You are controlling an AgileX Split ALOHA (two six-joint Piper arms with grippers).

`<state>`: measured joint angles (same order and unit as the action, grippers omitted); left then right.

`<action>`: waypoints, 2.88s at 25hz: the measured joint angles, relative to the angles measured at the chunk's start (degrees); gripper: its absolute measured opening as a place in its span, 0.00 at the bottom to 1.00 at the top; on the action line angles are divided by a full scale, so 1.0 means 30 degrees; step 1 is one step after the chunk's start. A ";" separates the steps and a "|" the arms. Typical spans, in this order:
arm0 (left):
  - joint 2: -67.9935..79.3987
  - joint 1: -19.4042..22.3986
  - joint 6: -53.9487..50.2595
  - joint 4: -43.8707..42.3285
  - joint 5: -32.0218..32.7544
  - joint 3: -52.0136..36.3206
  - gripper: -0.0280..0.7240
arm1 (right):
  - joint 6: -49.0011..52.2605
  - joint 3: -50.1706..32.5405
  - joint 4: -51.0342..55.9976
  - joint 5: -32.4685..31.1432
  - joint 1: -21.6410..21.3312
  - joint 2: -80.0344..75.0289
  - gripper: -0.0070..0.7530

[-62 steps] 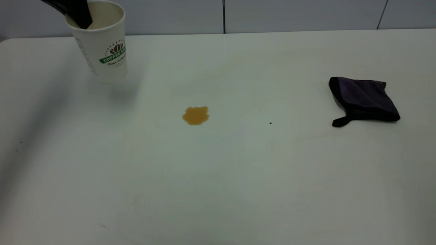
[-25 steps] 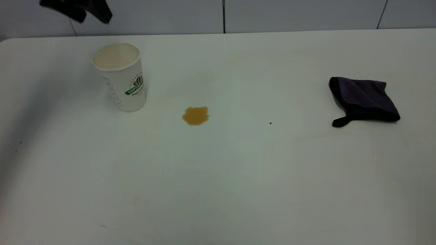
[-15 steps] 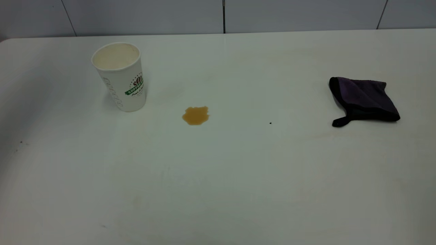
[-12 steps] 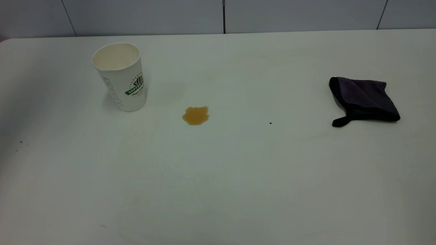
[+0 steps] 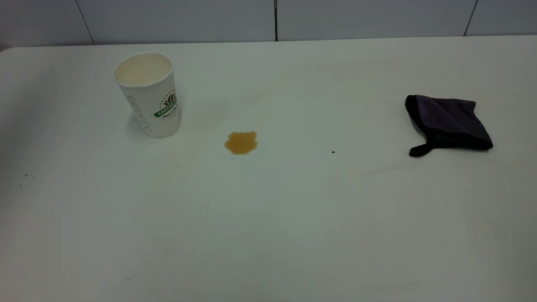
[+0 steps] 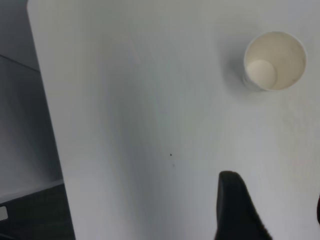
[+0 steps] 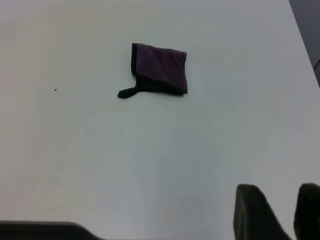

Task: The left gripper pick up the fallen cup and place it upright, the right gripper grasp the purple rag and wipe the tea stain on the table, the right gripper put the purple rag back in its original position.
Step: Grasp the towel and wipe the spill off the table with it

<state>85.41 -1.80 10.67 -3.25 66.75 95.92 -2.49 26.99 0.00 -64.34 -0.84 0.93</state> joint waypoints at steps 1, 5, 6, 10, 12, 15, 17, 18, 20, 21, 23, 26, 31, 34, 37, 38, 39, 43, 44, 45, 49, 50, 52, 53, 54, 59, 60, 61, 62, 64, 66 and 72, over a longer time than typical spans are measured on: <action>-0.0244 0.0000 -0.0230 -0.0257 0.0000 0.0000 0.61 | 0.0000 0.0000 0.0000 0.0000 0.0000 0.0000 0.32; -0.1602 0.0000 -0.1033 -0.0949 0.0000 -0.0879 0.61 | 0.0000 0.0000 0.0000 0.0000 0.0000 0.0000 0.32; -0.1997 0.0000 -0.1205 -0.1119 0.0000 -0.1314 0.61 | 0.0000 0.0000 0.0000 0.0000 0.0000 0.0000 0.32; -0.4234 0.0000 -0.2036 -0.1812 0.0000 -0.3660 0.61 | 0.0000 0.0000 0.0000 0.0000 0.0000 0.0000 0.32; -0.5623 0.0000 -0.2741 -0.1959 0.0000 -0.5017 0.61 | 0.0000 0.0000 0.0000 0.0000 0.0000 0.0000 0.32; -0.7904 0.0000 -0.3556 -0.1977 0.0000 -0.7269 0.61 | 0.0000 0.0000 0.0000 0.0000 0.0000 0.0000 0.32; -0.9491 0.0000 -0.3846 -0.1977 0.0000 -0.8661 0.61 | 0.0000 0.0000 0.0000 0.0000 0.0000 0.0000 0.32; -1.0367 0.0000 -0.3907 -0.1977 0.0000 -0.9219 0.61 | 0.0000 0.0000 0.0000 0.0000 0.0000 0.0000 0.32; -1.1966 0.0000 -0.3947 -0.1977 0.0000 -1.0024 0.61 | 0.0000 0.0000 0.0000 0.0000 0.0000 0.0000 0.32; -1.2865 0.0000 -0.3952 -0.1977 0.0000 -1.0436 0.61 | 0.0000 0.0000 0.0000 0.0000 0.0000 0.0000 0.32; -1.4740 0.0000 -0.4084 -0.1977 0.0000 -1.1231 0.61 | 0.0000 0.0000 0.0000 0.0000 0.0000 0.0000 0.32; -1.7566 0.0000 -0.4247 -0.1710 0.0000 -1.2675 0.61 | 0.0000 0.0000 0.0000 0.0000 0.0000 0.0000 0.32; -2.1791 0.0000 -0.4286 -0.0432 0.0000 -1.5336 0.61 | 0.0000 0.0000 0.0000 0.0000 0.0000 0.0000 0.32; -2.3432 0.0000 -0.4286 0.0118 0.0000 -1.6855 0.61 | 0.0000 0.0000 0.0000 0.0000 0.0000 0.0000 0.32; -2.4399 0.0000 -0.4286 0.0233 0.0000 -1.8737 0.61 | 0.0000 0.0000 0.0000 0.0000 0.0000 0.0000 0.32; -2.4648 0.0000 -0.4286 0.0332 -0.0059 -1.9469 0.61 | 0.0000 0.0000 0.0000 0.0000 0.0000 0.0000 0.32; -2.4931 0.0000 -0.4286 0.0481 -0.0099 -2.0173 0.61 | 0.0000 0.0000 0.0000 0.0000 0.0000 0.0000 0.32; -2.6084 0.0165 -0.4131 0.1082 -0.0437 -2.2375 0.61 | 0.0000 0.0000 0.0000 0.0000 0.0000 0.0000 0.32; -2.6312 0.0363 -0.3992 0.1082 -0.0464 -2.2511 0.61 | 0.0000 0.0000 0.0000 0.0000 0.0000 0.0000 0.32; -2.6505 0.0613 -0.3875 0.1082 -0.0528 -2.2562 0.61 | 0.0000 0.0000 0.0000 0.0000 0.0000 0.0000 0.32; -2.7332 0.1206 -0.3364 0.1082 -0.0657 -2.2562 0.61 | 0.0000 0.0000 0.0000 0.0000 0.0000 0.0000 0.32; -2.7486 0.1206 -0.3296 0.1082 -0.0657 -2.2562 0.61 | 0.0000 0.0000 0.0000 0.0000 0.0000 0.0000 0.32; -2.7630 0.1048 -0.3272 0.1082 -0.0635 -2.2577 0.61 | 0.0000 0.0000 0.0000 0.0000 0.0000 0.0000 0.32; -2.7630 0.0878 -0.3272 0.1082 -0.0635 -2.2620 0.61 | 0.0000 0.0000 0.0000 0.0000 0.0000 0.0000 0.32; -2.7630 0.0601 -0.3256 0.1082 -0.0635 -2.2669 0.61 | 0.0000 0.0000 0.0000 0.0000 0.0000 0.0000 0.32; -2.7630 -0.0154 -0.3234 0.1082 -0.0635 -2.2679 0.61 | 0.0000 0.0000 0.0000 0.0000 0.0000 0.0000 0.32; -2.7630 -0.0111 -0.3234 0.1082 -0.0635 -2.2679 0.61 | 0.0000 0.0000 0.0000 0.0000 0.0000 0.0000 0.32; -2.7630 0.0042 -0.3234 0.1082 -0.0635 -2.2679 0.61 | 0.0000 0.0000 0.0000 0.0000 0.0000 0.0000 0.32; -2.7630 0.0243 -0.3234 0.1082 -0.0635 -2.2679 0.61 | 0.0000 0.0000 0.0000 0.0000 0.0000 0.0000 0.32; -2.7630 0.0739 -0.3234 0.1082 -0.0635 -2.2679 0.61 | 0.0000 0.0000 0.0000 0.0000 0.0000 0.0000 0.32; -2.7763 0.1278 -0.3216 0.1082 -0.0635 -2.2679 0.61 | 0.0000 0.0000 0.0000 0.0000 0.0000 0.0000 0.32; -2.8824 0.1406 -0.3216 0.1082 -0.0586 -2.2679 0.61 | 0.0000 0.0000 0.0000 0.0000 0.0000 0.0000 0.32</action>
<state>-1.07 2.41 1.02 0.00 64.99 27.88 -2.49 26.99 0.00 -64.34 -0.84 0.93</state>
